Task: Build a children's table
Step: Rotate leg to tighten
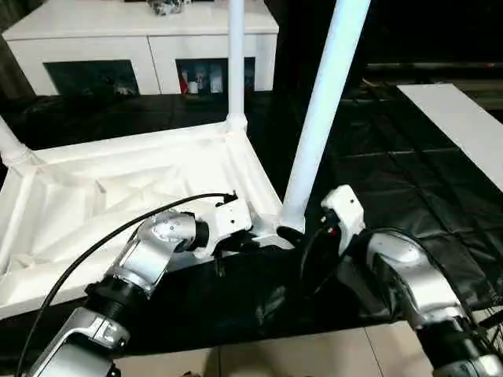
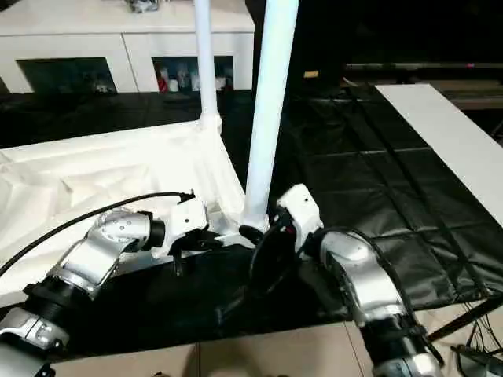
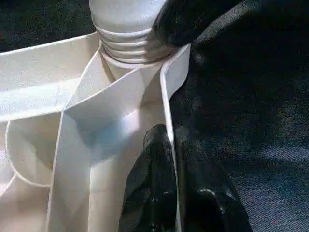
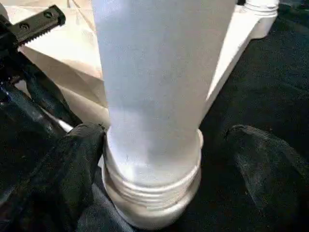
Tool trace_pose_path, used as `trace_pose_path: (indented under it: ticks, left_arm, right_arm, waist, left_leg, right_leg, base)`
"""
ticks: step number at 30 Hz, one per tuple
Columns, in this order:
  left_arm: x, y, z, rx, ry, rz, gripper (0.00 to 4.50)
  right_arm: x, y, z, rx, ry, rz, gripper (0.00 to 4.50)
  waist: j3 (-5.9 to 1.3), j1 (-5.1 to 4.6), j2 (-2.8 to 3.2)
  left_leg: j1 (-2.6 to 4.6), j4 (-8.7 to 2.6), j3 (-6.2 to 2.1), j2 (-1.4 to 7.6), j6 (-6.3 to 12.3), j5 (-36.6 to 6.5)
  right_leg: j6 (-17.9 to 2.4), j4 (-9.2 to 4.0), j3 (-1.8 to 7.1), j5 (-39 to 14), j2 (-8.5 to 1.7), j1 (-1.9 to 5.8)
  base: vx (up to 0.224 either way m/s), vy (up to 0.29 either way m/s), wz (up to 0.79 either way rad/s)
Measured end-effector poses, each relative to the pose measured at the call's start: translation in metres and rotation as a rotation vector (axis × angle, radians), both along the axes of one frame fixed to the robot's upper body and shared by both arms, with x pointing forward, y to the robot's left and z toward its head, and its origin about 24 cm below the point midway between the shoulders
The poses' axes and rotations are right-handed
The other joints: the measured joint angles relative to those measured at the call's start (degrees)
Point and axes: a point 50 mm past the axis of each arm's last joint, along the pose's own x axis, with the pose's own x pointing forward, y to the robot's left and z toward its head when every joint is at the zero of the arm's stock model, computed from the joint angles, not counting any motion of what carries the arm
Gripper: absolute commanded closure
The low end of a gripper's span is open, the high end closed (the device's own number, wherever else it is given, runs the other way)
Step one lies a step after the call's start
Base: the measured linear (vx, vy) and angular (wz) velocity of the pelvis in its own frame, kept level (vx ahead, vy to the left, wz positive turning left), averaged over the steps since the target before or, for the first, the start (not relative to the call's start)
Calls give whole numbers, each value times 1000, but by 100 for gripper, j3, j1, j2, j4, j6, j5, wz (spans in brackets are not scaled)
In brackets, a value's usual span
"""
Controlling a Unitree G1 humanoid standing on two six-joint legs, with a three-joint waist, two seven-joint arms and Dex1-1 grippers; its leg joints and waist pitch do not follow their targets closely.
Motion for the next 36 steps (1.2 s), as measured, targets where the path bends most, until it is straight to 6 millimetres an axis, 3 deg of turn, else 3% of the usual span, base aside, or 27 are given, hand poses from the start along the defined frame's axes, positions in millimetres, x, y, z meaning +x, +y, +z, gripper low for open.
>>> trace_pose_path:
  ticks: [3,5,18,30,34,36]
  left_arm:
    - [0,1,0,2,1,1,450]
    - [0,1,0,3,1,2,450]
    - [2,2,0,3,8,-5,450]
    - [1,4,0,10,12,-10,450]
    - [6,0,-2,3,9,27,450]
    - [15,-6,-2,6,-2,97,450]
  right_arm:
    - [1,1,0,9,-5,9,21]
    - [1,1,-2,10,1,11,54]
    - [0,2,-4,19,7,46,159]
    - [-1,2,-7,21,6,55,180]
    - [3,8,-11,22,-10,-20,181]
    - [11,17,-13,38,-21,-157,181]
  waist:
    - [-2,0,-4]
    - [-2,-1,-4]
    - [-2,0,-4]
    - [-5,-4,-17]
    - [-5,-30,-29]
    - [-4,-73,-33]
  left_leg:
    - [1,0,1,0,0,0]
    - [1,0,1,0,0,0]
    - [0,0,1,1,0,0]
    - [3,0,1,1,0,0]
    - [28,0,1,0,-1,0]
    - [28,0,1,-2,-4,2]
  right_leg:
    - [1,2,0,-1,-1,0]
    - [1,1,0,-1,-1,0]
    - [1,3,-1,-1,-1,1]
    - [1,2,-1,0,-1,4]
    - [1,2,0,0,-1,21]
    - [4,-8,0,-3,-2,19]
  base:
    - [0,0,0]
    - [0,0,0]
    - [0,0,0]
    - [0,0,0]
    - [0,0,0]
    - [0,0,0]
